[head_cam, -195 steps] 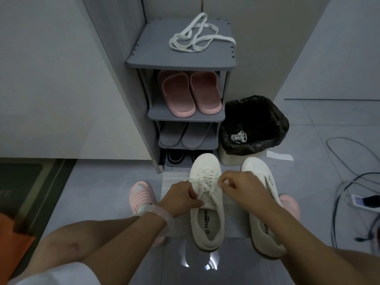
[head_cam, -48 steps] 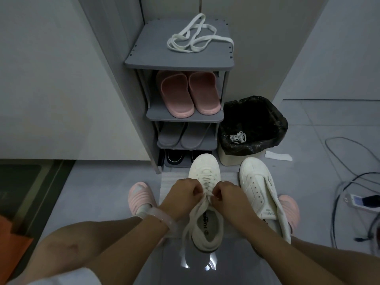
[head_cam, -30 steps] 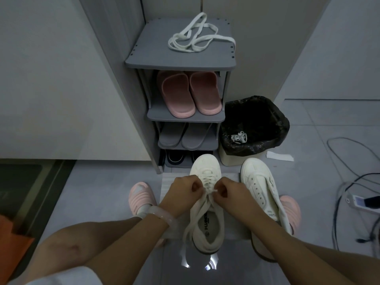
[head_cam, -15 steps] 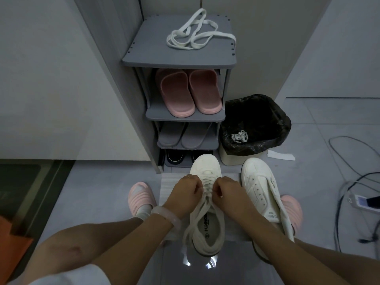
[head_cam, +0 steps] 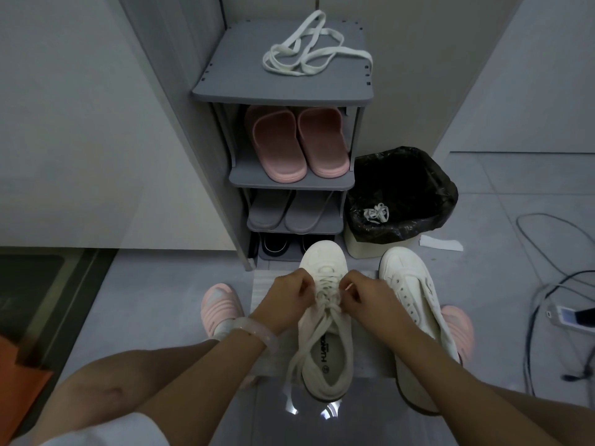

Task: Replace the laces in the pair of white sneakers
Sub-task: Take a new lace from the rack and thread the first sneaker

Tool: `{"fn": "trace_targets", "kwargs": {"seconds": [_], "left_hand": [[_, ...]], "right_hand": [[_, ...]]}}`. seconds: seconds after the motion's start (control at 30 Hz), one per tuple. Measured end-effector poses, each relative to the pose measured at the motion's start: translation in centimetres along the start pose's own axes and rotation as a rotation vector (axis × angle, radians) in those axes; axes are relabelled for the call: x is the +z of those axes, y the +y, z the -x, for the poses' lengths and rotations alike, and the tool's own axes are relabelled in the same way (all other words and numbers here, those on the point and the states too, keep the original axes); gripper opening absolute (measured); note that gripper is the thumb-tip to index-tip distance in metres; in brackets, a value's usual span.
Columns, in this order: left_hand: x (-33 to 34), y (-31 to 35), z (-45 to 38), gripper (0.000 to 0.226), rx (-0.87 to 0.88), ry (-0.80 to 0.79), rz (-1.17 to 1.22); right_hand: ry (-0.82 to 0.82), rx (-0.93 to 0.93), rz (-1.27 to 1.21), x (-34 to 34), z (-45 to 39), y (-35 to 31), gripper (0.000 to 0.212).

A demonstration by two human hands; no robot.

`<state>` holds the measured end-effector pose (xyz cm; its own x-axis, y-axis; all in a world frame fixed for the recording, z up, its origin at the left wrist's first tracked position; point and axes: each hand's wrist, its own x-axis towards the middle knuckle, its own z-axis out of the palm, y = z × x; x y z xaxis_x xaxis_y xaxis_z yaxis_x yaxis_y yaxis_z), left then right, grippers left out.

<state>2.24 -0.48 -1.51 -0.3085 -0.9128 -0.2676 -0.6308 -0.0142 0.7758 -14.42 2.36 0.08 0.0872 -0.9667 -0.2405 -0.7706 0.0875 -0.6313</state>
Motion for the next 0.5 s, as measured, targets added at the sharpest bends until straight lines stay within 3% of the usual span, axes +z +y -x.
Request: {"fn": "trace_targets", "kwargs": {"seconds": [0.1,0.5], "left_hand": [[-0.1,-0.5,-0.2,0.015,-0.021,0.02,0.078],[0.8,-0.3,-1.0,0.011,0.091,-0.007,-0.158]], "right_hand": [[0.026,0.052,-0.123,-0.3,-0.3,0.1,0.013],[-0.066,0.02,0.096,0.7,-1.5,0.3,0.014]]}}
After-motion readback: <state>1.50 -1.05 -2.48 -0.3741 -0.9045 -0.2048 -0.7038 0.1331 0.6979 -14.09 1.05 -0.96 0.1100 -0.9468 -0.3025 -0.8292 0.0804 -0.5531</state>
